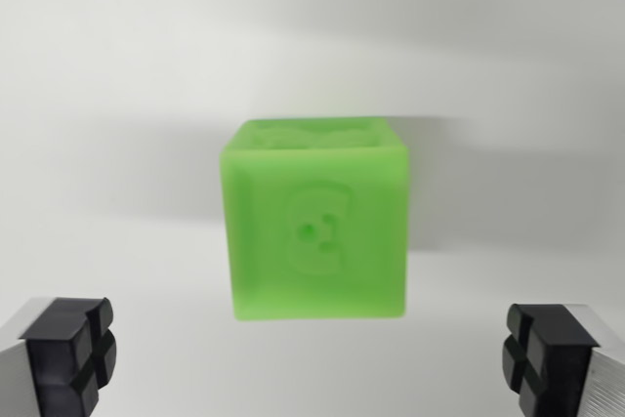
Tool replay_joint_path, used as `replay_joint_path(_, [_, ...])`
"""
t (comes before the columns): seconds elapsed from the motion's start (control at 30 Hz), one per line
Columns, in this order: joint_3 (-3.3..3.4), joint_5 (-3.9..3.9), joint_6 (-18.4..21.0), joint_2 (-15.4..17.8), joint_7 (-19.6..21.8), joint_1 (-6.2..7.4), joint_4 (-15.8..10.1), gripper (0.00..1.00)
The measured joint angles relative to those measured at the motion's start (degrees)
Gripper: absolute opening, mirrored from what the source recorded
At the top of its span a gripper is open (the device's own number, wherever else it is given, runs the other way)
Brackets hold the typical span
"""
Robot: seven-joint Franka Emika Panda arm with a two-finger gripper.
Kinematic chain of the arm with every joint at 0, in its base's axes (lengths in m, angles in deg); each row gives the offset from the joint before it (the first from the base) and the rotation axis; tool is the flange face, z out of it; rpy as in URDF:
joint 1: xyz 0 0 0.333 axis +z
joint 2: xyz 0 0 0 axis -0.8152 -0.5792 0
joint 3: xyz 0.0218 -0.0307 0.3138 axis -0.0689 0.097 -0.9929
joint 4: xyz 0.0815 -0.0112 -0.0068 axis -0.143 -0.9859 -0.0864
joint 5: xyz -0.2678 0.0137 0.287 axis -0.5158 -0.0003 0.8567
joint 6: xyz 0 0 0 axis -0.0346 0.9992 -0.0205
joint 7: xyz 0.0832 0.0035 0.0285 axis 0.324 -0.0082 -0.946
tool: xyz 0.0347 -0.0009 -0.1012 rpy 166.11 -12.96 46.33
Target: Stack cube
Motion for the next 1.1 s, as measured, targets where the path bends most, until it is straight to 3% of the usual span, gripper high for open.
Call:
replay_joint_path(0.5, [1.16,-0.46,-7.7,-9.6,0.4,0.89,1.7,1.00])
replay_joint_path(0.8, [1.63,-0.46,-9.7,-12.3,0.4,1.33,2.5,1.00])
replay_joint_path(0.83, [1.65,-0.46,-9.8,-12.4,0.4,1.36,2.5,0.00])
replay_joint_path(1.1, [1.69,-0.46,-9.9,-12.5,0.4,1.41,2.6,0.00])
